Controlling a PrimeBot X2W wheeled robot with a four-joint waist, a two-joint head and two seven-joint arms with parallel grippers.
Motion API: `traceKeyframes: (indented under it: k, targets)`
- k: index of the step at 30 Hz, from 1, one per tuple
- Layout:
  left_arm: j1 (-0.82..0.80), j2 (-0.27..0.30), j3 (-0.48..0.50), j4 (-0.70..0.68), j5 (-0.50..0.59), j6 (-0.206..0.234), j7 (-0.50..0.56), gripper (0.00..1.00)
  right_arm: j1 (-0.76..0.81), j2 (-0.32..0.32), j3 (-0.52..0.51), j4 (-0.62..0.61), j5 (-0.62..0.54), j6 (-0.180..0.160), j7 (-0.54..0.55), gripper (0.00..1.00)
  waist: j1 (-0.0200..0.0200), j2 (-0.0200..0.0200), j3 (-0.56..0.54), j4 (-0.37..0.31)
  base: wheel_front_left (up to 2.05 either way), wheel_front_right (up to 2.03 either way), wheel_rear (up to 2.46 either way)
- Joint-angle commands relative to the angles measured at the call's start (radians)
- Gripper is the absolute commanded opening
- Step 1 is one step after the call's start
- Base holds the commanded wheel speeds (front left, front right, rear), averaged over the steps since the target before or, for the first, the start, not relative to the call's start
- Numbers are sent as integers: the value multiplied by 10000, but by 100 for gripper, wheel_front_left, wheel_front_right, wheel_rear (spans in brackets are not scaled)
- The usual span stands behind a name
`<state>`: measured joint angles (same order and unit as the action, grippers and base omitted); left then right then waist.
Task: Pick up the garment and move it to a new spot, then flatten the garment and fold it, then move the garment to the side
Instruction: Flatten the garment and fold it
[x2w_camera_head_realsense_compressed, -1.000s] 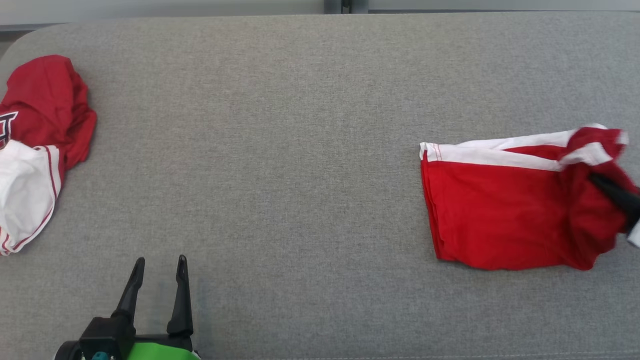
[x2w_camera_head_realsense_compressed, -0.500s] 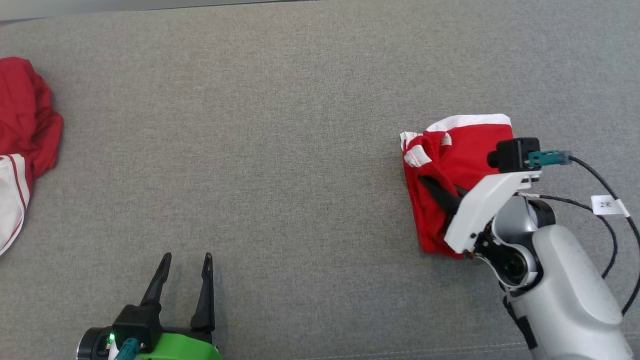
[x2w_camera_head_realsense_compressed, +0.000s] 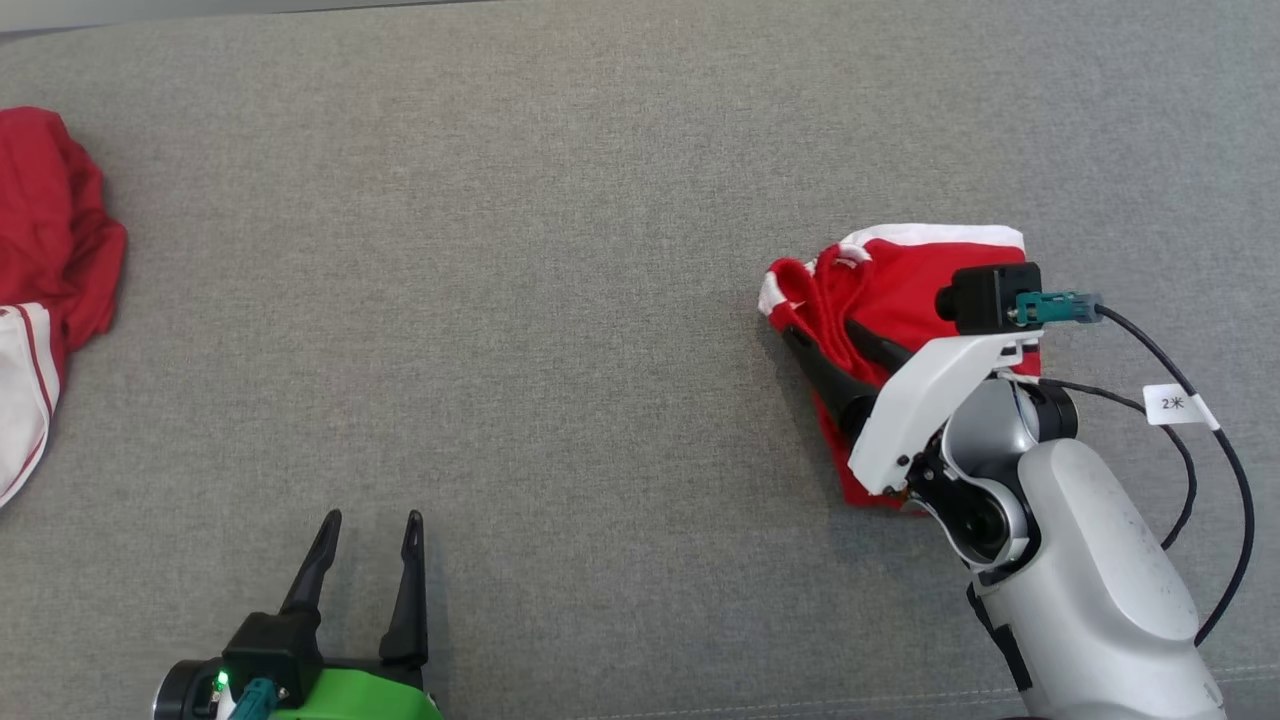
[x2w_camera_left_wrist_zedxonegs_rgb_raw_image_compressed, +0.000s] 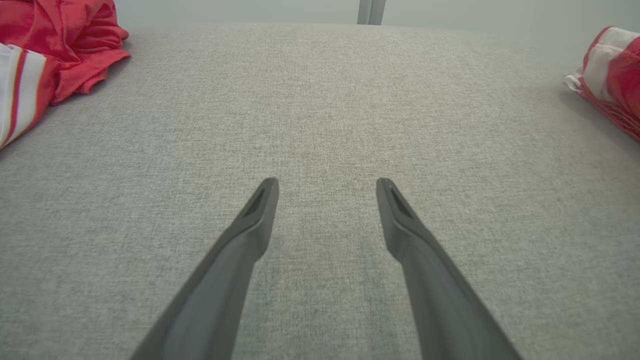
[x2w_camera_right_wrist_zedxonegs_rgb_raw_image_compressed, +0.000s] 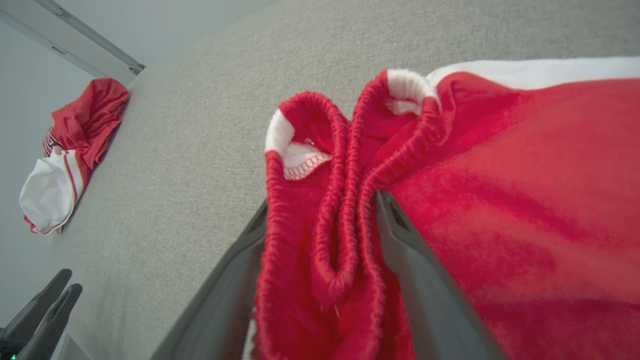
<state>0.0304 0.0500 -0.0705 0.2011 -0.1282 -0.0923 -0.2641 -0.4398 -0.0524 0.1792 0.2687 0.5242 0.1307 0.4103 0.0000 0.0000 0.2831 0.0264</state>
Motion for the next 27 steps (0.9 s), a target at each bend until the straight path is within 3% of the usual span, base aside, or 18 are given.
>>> traceKeyframes:
  k: [1, 5, 8, 12, 15, 22, 24, 25, 27]
  targets:
    - [-40, 13, 38, -18, -24, 38, -1, 100, 84, -16, 11, -182, -50, -1, -110, 100, 0, 0, -18, -11, 0, 0, 0]
    - [119, 13, 263, -76, -44, 73, -1, 100, 597, -57, 274, -1625, -106, -1, 55, 100, 0, 0, -128, -107, 0, 0, 0]
    - [262, 11, 422, -138, -72, 90, -1, 100, 1075, -608, 281, -3247, -228, -6, 255, 100, 0, 0, -206, -223, 0, 0, 0]
    - [309, 12, 532, -215, -152, 110, -1, 100, 1574, -1246, -586, -4823, -979, 1, -164, 100, 0, 0, -245, -350, 0, 0, 0]
    - [258, 14, 420, -272, -265, 143, -1, 100, 1823, -1717, -1345, -5164, -1799, 1, -1006, 100, 0, 0, -262, -338, 0, 0, 0]
    - [44, 14, 85, -269, -426, 207, -1, 100, 2443, -2351, -1487, -3568, -3531, -2, -4150, 100, 0, 0, -324, -124, 0, 0, 0]
    - [15, 14, -41, -260, -514, 257, -1, 100, 2621, -2186, -1393, -2359, -4003, -1, -5511, 100, 0, 0, -390, 30, 0, 0, 0]
    - [15, 14, -41, -260, -514, 257, -1, 100, 2621, -2186, -1393, -2359, -4003, -1, -5511, 100, 0, 0, -390, 30, 0, 0, 0]
    - [72, 14, -131, -226, -603, 328, -1, 100, 2550, -2084, -1340, -1090, -4485, -6, -6420, 100, 0, 0, -424, 140, 0, 0, 0]
